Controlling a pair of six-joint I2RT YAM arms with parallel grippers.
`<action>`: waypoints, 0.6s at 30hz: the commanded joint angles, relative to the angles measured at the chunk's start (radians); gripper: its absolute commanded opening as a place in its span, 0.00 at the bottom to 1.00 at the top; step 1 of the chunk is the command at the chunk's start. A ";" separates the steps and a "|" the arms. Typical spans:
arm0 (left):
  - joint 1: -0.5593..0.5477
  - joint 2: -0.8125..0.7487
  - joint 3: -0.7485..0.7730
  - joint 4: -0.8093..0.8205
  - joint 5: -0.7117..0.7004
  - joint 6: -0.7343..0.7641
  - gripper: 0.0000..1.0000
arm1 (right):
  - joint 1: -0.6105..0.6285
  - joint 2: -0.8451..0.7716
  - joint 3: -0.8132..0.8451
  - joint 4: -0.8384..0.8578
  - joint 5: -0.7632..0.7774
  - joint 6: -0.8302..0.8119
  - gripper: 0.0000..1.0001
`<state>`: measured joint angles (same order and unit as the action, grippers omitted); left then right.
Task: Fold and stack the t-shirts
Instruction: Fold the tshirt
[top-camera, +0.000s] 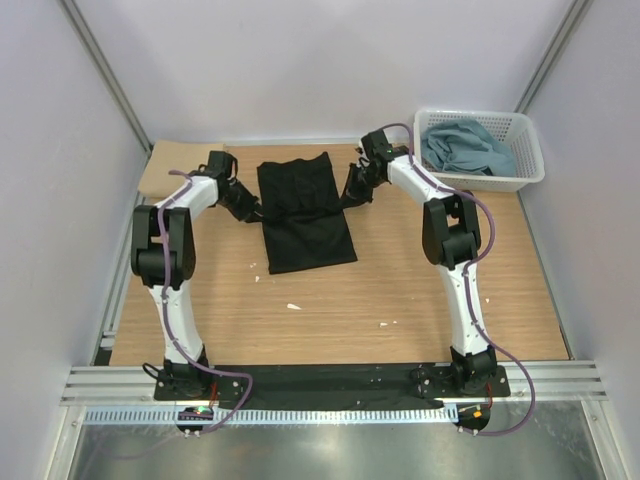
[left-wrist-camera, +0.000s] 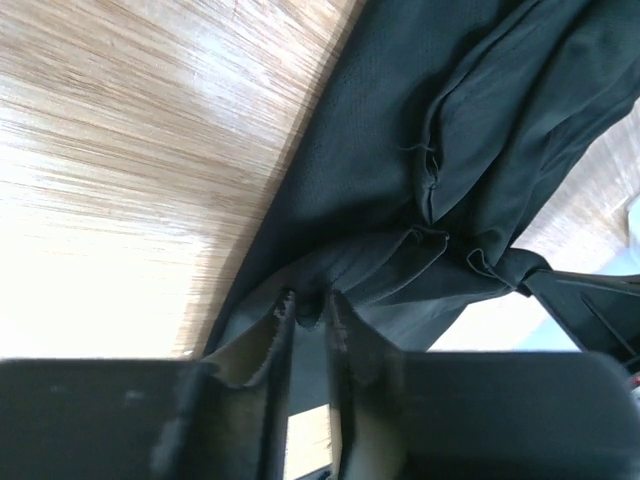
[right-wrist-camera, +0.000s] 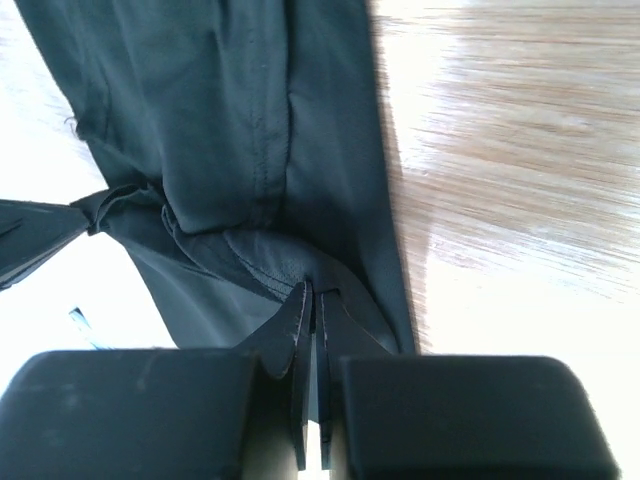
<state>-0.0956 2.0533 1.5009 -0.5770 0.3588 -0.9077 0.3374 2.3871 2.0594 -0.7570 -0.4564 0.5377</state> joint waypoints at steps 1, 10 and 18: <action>0.008 0.010 0.074 -0.037 0.002 0.055 0.20 | -0.011 -0.005 0.048 0.010 -0.024 0.022 0.13; 0.004 -0.160 0.150 -0.164 -0.192 0.225 0.38 | -0.017 -0.040 0.165 -0.124 0.113 -0.099 0.57; -0.104 -0.222 -0.043 0.058 -0.008 0.150 0.25 | 0.063 -0.249 -0.224 0.155 0.136 -0.056 0.50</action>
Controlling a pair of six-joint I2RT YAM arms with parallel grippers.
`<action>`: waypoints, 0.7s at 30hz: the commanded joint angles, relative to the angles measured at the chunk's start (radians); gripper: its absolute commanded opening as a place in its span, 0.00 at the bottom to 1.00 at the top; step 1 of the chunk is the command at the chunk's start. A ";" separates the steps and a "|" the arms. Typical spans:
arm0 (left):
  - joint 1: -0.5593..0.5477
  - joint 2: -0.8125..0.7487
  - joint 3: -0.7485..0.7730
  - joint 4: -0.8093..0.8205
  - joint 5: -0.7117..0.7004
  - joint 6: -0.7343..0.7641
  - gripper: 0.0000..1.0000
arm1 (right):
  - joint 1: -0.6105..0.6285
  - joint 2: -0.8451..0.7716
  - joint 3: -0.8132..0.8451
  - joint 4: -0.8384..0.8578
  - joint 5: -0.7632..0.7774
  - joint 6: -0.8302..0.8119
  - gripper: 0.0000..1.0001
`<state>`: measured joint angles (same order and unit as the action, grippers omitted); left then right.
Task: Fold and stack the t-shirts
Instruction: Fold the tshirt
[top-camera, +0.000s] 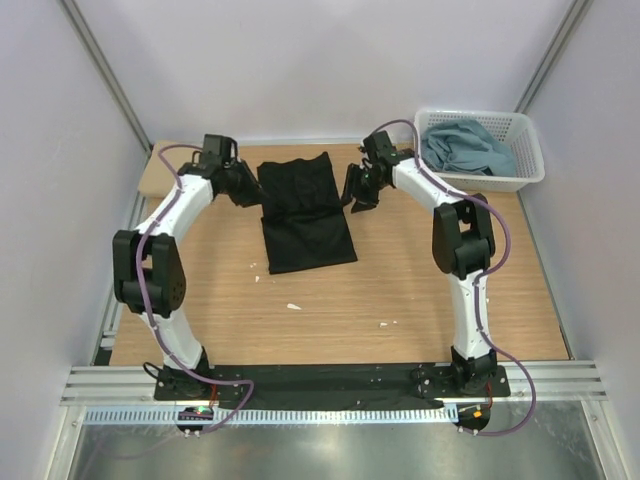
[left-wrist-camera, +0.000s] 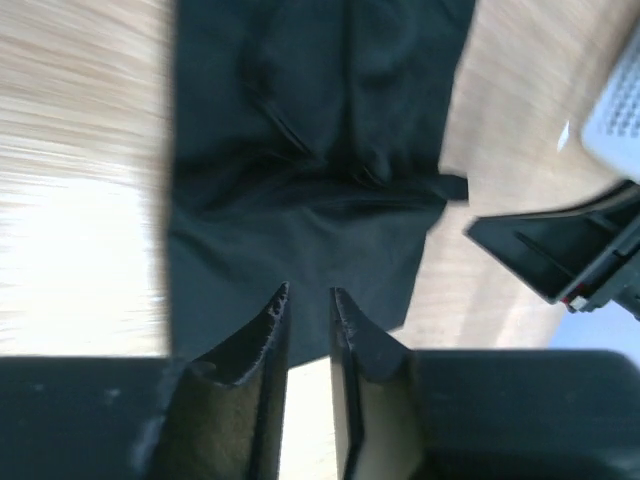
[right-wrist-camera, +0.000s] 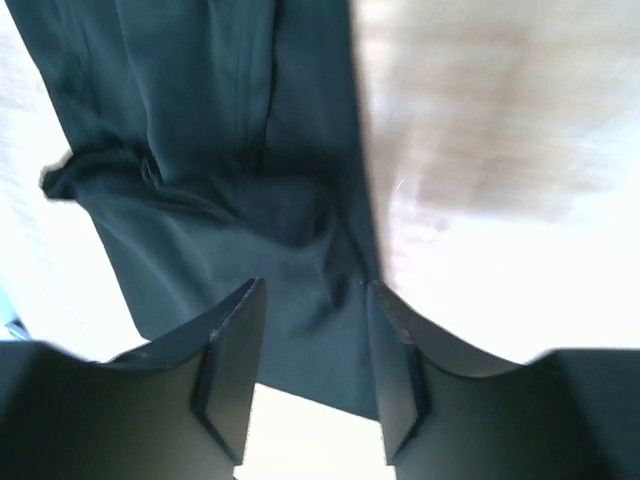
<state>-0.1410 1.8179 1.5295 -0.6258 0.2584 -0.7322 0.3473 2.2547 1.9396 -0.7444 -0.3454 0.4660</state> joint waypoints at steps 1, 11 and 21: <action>-0.068 0.020 -0.116 0.145 0.119 -0.050 0.21 | 0.079 -0.150 -0.137 0.180 0.032 0.026 0.48; -0.118 0.161 -0.083 0.325 0.197 -0.104 0.16 | 0.130 -0.133 -0.222 0.369 0.039 0.125 0.21; -0.083 0.268 0.063 0.337 0.237 -0.121 0.12 | 0.124 0.066 0.128 0.307 -0.038 0.201 0.22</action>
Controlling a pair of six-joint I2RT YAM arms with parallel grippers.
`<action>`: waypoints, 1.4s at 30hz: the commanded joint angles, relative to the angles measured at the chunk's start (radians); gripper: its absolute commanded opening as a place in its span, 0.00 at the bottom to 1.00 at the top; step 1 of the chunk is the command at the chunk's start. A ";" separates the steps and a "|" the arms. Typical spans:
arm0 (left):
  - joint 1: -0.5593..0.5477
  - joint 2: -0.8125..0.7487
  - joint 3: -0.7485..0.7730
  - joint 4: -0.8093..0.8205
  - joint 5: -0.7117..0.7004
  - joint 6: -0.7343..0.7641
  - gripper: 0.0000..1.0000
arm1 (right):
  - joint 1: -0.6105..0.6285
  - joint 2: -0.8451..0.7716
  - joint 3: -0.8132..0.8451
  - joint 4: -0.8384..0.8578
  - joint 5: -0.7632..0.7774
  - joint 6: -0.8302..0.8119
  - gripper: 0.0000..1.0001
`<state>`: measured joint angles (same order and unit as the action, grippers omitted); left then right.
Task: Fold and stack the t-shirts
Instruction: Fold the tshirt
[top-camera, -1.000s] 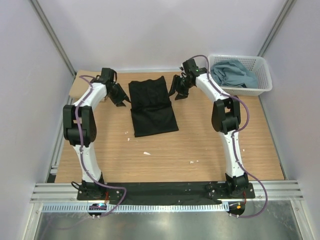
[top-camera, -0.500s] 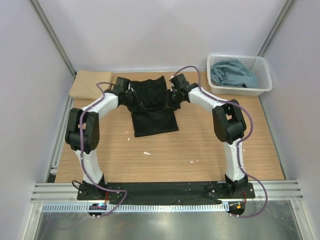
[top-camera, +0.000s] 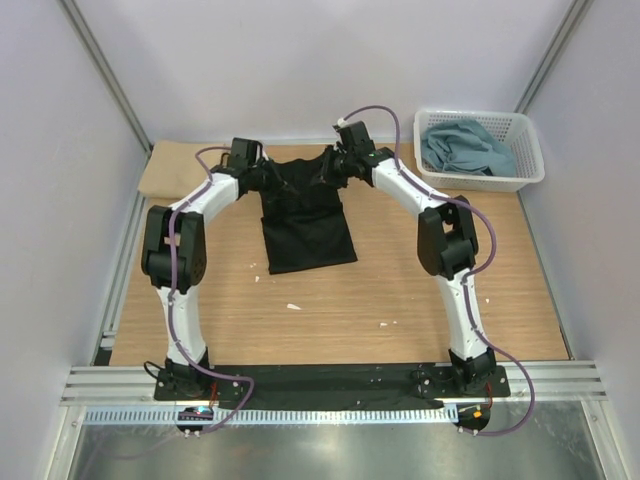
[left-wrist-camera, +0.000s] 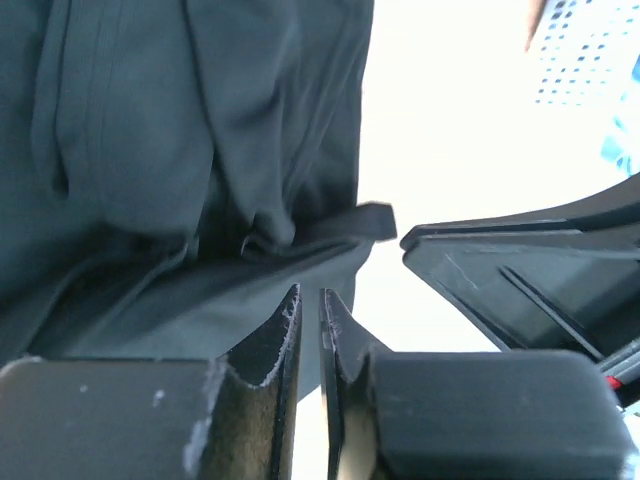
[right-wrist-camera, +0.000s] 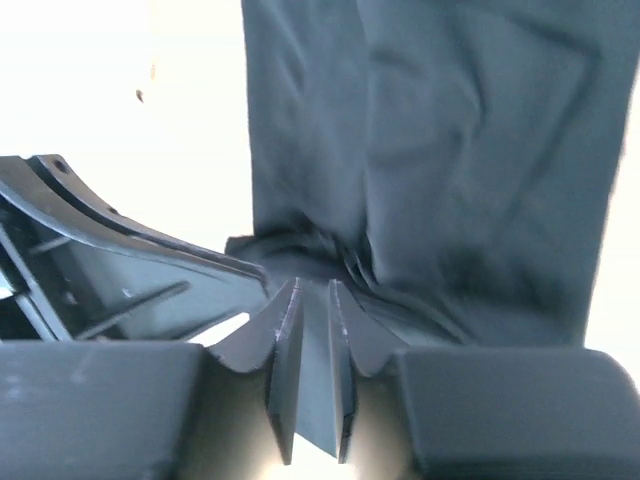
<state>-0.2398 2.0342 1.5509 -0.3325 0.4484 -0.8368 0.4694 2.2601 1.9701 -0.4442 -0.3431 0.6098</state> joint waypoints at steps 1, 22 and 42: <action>0.016 0.061 0.064 0.046 0.052 -0.018 0.12 | 0.000 0.094 0.116 0.002 -0.042 0.065 0.18; 0.023 0.054 0.034 0.027 0.049 -0.001 0.08 | -0.031 0.262 0.208 -0.054 -0.221 0.019 0.04; -0.064 -0.022 -0.041 -0.016 0.069 0.033 0.15 | -0.086 0.211 0.292 -0.001 -0.258 0.113 0.15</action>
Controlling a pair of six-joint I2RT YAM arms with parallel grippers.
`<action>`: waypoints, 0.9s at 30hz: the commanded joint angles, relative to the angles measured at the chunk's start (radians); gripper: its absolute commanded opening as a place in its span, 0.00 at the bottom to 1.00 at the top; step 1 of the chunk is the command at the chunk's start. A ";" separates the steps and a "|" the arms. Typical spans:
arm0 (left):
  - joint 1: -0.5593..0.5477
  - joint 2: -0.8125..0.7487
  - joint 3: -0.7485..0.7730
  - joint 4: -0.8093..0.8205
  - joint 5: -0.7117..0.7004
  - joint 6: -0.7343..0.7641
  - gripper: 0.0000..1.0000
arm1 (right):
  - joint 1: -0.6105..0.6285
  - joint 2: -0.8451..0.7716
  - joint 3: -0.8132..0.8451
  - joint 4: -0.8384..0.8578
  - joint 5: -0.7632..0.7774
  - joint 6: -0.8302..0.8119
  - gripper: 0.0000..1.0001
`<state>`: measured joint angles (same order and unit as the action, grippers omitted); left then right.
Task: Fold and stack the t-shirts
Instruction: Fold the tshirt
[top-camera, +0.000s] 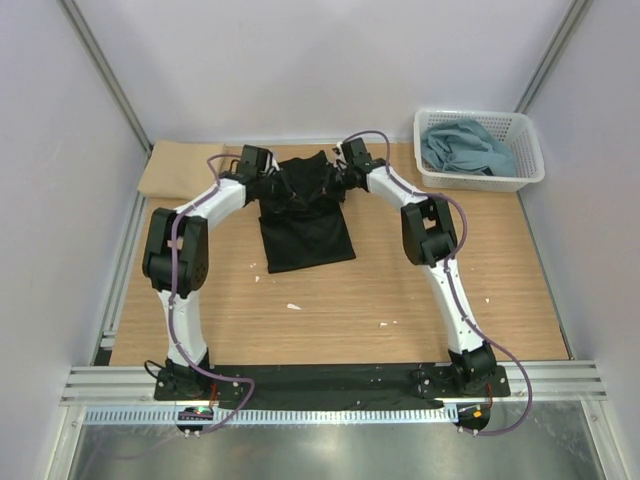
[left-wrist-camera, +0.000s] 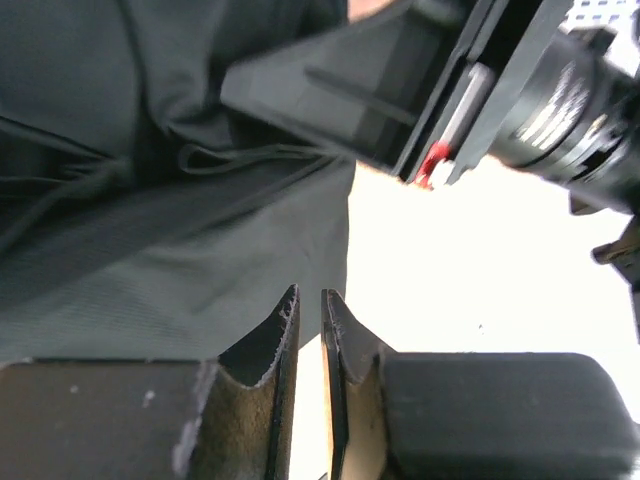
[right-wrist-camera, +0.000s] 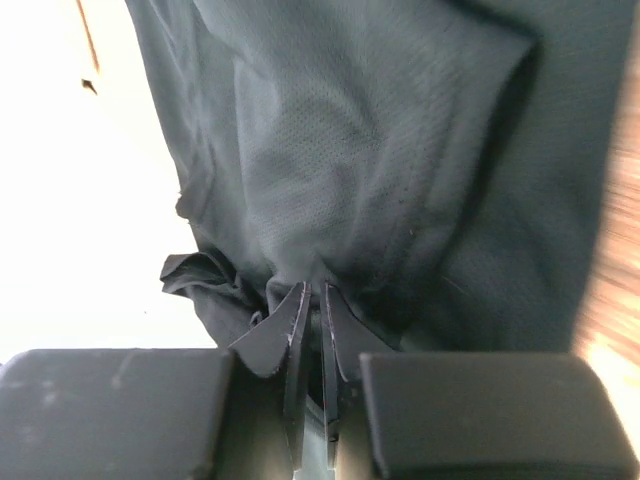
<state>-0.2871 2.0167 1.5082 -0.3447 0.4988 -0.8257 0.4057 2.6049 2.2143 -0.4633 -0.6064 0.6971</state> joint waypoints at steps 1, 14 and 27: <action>-0.020 0.007 0.001 -0.004 0.020 0.020 0.14 | -0.030 -0.149 0.048 0.012 0.008 0.028 0.15; -0.034 0.155 0.064 0.044 0.034 0.010 0.13 | -0.071 -0.525 -0.368 -0.016 0.129 -0.114 0.17; -0.018 0.271 0.231 0.038 0.050 -0.007 0.11 | -0.071 -0.588 -0.656 0.129 0.068 -0.038 0.13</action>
<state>-0.3168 2.2860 1.7035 -0.3283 0.5251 -0.8307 0.3336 2.0327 1.5517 -0.4072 -0.5175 0.6491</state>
